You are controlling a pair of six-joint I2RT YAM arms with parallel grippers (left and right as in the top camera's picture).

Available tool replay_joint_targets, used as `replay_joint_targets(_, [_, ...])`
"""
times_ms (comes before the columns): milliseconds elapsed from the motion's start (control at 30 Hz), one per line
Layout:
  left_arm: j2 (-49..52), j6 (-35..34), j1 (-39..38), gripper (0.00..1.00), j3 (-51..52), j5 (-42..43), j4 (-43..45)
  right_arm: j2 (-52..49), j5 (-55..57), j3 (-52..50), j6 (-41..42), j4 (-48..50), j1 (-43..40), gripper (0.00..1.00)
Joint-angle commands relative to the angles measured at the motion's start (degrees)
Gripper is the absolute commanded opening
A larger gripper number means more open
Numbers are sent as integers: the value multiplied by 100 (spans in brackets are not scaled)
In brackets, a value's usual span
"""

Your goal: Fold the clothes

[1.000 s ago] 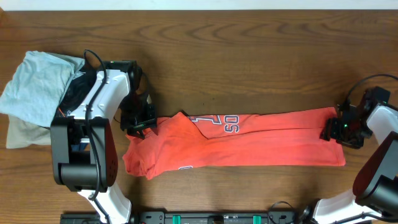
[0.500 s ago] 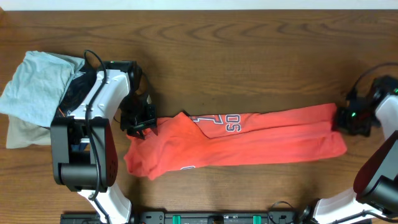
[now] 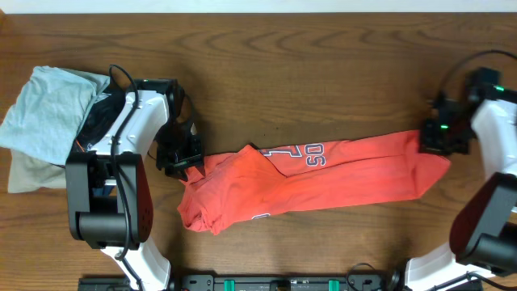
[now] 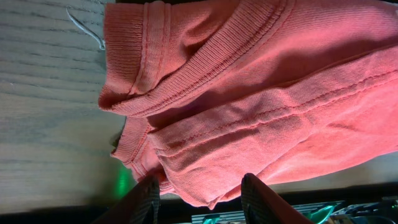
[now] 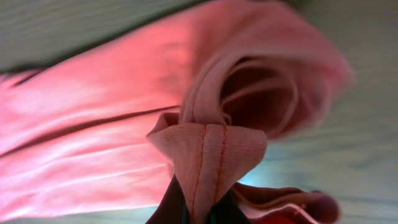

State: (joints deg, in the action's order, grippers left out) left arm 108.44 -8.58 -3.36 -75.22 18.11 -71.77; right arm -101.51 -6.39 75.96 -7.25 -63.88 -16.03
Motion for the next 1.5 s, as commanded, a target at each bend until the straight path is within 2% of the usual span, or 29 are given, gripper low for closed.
replay_joint_targets(0, [15, 35, 39, 45, 0, 52, -33, 92, -22, 59, 149, -140, 643, 1])
replay_joint_targets(333, [15, 35, 39, 45, 0, 52, -28, 90, -28, 20, 879, -769, 2400, 1])
replay_joint_targets(733, [15, 37, 39, 45, 0, 52, -33, 90, -31, 9, 1683, -597, 3696, 2])
replay_joint_targets(767, [15, 35, 39, 45, 0, 52, -31, 90, -31, 9, 1694, -595, 3759, 5])
replay_joint_targets(800, [15, 35, 39, 45, 0, 52, -31, 90, -33, 9, 1716, -588, 3818, 13])
replay_joint_targets(867, [15, 37, 39, 45, 0, 52, -33, 90, -72, 9, 1714, -505, 3928, 44])
replay_joint_targets(933, [15, 35, 39, 45, 0, 52, -33, 90, -256, 9, 1709, -302, 4037, 69])
replay_joint_targets(967, [15, 37, 39, 45, 0, 52, -33, 90, -317, 9, 1705, -234, 4074, 72])
replay_joint_targets(1133, [15, 35, 39, 45, 0, 52, -35, 90, -249, 9, 1707, -125, 4148, 73])
replay_joint_targets(1267, [15, 35, 39, 45, 0, 52, -33, 90, 203, 9, 1823, -72, 4148, 77])
replay_joint_targets(1467, [15, 35, 39, 45, 0, 52, -33, 87, 400, 2, 2114, 48, 4153, 74])
